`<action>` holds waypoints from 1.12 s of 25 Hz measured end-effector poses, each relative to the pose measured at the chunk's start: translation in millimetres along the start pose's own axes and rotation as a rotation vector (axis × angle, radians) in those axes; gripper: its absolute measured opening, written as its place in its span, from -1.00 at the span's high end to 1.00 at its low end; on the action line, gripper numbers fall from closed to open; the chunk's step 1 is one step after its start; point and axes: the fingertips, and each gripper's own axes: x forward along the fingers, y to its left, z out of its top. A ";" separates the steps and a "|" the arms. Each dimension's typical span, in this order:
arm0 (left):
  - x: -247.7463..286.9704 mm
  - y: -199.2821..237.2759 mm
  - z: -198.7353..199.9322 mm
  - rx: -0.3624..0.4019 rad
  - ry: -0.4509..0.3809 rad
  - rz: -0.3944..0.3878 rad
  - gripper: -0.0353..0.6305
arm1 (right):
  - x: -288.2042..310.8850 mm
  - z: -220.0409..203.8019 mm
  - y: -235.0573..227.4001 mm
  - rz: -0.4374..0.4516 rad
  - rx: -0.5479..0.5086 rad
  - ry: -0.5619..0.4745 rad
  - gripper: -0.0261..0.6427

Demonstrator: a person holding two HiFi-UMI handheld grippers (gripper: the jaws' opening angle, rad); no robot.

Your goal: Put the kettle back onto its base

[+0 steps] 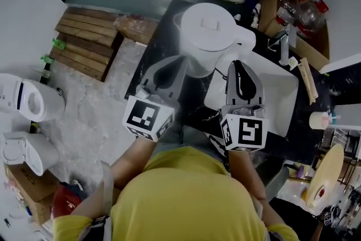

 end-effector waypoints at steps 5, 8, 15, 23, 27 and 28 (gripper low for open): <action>-9.5 -19.8 11.1 0.007 -0.005 -0.021 0.88 | -15.6 10.2 20.2 0.091 0.015 0.000 0.87; -14.4 -29.6 19.5 0.011 -0.007 -0.034 0.88 | -24.4 17.5 28.3 0.119 0.010 -0.003 0.87; -23.5 -44.6 27.7 0.023 -0.002 -0.056 0.88 | -38.6 23.3 40.0 0.144 -0.002 0.006 0.87; -26.4 -59.1 28.5 0.030 -0.005 -0.077 0.88 | -46.2 18.0 49.9 0.174 0.001 0.035 0.87; -26.1 -63.4 26.3 0.028 0.001 -0.082 0.88 | -47.3 18.6 48.4 0.174 0.002 0.029 0.87; -26.7 -63.6 25.2 0.029 0.003 -0.081 0.88 | -47.5 18.8 48.3 0.174 0.001 0.026 0.87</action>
